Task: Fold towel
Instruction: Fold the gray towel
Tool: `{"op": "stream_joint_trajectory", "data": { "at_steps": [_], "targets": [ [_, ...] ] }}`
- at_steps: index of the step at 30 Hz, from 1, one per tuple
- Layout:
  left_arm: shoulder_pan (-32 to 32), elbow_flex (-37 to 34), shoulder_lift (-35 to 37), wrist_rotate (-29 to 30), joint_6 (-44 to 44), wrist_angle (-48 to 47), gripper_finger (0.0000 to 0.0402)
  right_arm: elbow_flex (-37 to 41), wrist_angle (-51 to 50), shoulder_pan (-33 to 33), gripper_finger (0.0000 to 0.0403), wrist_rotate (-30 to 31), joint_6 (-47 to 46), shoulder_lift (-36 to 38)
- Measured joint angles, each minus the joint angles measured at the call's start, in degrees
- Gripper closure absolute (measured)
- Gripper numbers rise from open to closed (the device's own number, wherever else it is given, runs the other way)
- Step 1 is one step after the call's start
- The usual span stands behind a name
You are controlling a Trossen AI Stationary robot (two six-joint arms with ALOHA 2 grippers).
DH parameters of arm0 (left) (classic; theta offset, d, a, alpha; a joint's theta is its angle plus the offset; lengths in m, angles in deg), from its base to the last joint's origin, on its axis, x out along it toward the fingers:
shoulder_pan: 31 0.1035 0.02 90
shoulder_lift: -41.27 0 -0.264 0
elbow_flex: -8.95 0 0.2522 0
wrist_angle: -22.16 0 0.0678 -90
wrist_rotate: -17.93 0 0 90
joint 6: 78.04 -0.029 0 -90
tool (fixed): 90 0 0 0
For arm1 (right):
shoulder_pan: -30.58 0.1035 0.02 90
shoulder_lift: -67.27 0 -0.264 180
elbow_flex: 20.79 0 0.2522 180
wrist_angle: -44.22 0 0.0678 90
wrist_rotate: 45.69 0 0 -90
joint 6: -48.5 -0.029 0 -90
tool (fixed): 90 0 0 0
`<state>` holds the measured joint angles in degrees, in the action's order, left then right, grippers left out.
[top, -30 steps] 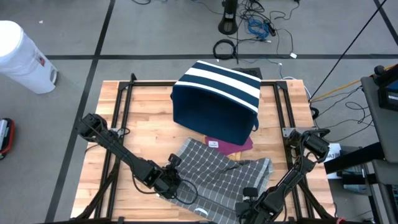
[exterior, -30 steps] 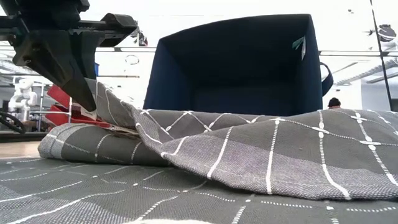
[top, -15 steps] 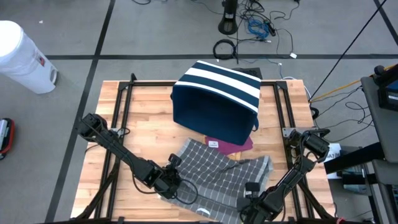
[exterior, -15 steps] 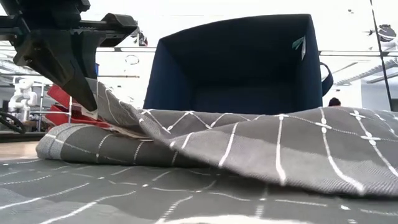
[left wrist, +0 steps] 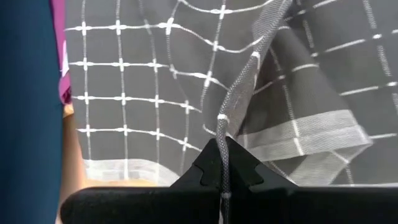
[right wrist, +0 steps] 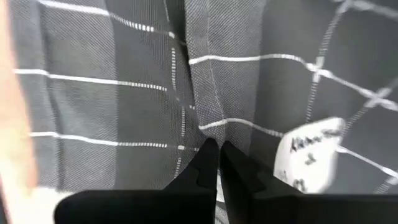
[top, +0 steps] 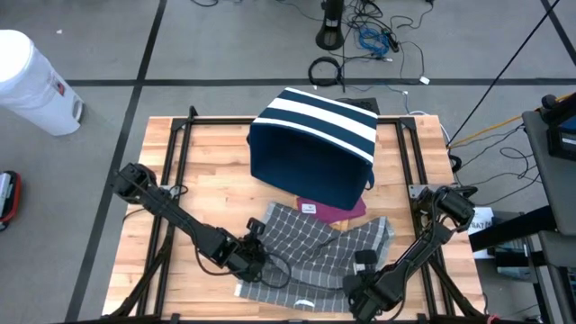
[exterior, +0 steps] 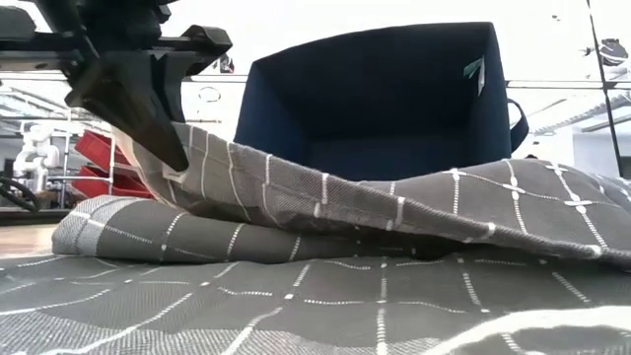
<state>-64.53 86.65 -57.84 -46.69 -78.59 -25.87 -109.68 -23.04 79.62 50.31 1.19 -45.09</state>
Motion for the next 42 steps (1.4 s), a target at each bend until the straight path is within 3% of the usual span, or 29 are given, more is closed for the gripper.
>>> {"op": "stream_joint_trajectory", "data": {
  "at_steps": [9, 27, 37, 42],
  "targets": [
    [1.03, 0.0, 0.0, 1.39, -1.38, 0.6, 0.0401, -0.06, 0.99, 0.16, 0.0401, 0.02, -2.18, 5.62],
    [0.93, 0.0, 0.0, 1.19, -1.21, 1.0, 0.0401, -0.07, 5.55, 0.59, 0.04, -0.35, 0.44, 5.62],
    [0.93, 0.0, 0.0, 1.17, -1.06, 0.98, 0.0401, -0.07, 5.15, 0.68, 0.0352, -0.33, 0.44, 5.62],
    [0.93, 0.0, 0.0, 1.17, -1.06, 0.98, 0.0401, -0.07, 4.7, 0.68, 0.0386, -0.33, 0.65, 5.51]
  ]
}}
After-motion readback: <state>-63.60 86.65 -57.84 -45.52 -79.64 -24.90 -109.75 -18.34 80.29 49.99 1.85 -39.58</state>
